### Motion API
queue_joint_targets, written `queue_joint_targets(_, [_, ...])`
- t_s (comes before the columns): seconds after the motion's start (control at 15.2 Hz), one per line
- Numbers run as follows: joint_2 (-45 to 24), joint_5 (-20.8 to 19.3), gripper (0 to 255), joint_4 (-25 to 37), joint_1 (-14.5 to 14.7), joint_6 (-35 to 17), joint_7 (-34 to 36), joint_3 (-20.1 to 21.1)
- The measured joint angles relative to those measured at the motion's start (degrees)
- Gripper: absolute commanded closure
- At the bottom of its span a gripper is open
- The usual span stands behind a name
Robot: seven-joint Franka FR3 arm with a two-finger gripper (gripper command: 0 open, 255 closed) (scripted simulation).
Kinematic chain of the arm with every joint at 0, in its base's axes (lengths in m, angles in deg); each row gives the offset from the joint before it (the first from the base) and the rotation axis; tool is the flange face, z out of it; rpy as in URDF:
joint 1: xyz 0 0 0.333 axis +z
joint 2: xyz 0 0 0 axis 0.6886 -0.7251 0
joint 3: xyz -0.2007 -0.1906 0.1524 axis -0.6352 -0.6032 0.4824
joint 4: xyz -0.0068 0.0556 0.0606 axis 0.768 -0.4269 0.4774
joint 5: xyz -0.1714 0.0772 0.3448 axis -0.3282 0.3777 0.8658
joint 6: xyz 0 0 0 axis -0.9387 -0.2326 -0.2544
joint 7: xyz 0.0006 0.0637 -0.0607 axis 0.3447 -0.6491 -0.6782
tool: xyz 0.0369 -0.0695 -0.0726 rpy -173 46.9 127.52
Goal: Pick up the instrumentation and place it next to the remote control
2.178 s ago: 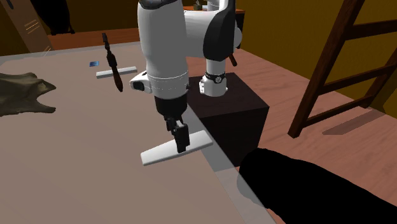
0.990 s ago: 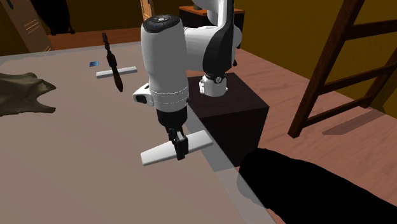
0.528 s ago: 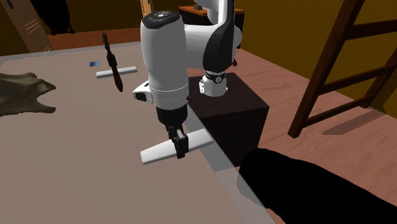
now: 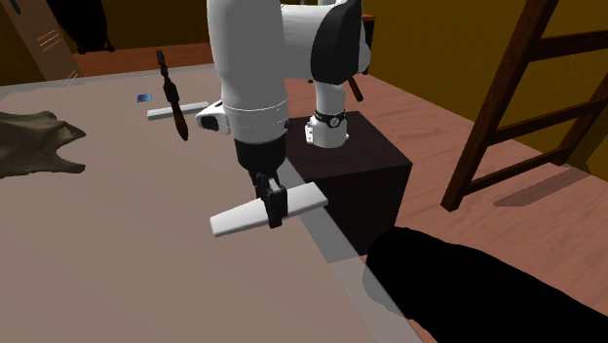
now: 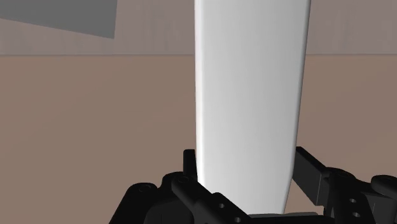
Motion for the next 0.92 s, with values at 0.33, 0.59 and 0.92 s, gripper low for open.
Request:
queue_joint_targets(0.33, [1.26,-0.25,255,1.85,-0.06,3.09,0.01,-0.16])
queue_joint_targets(0.59, [3.02,-0.41,255,1.16,-0.81,4.17,-1.16,-0.65])
queue_joint_targets(0.92, [5.98,-0.42,255,-3.35,-4.05,2.69,-6.37,-2.50])
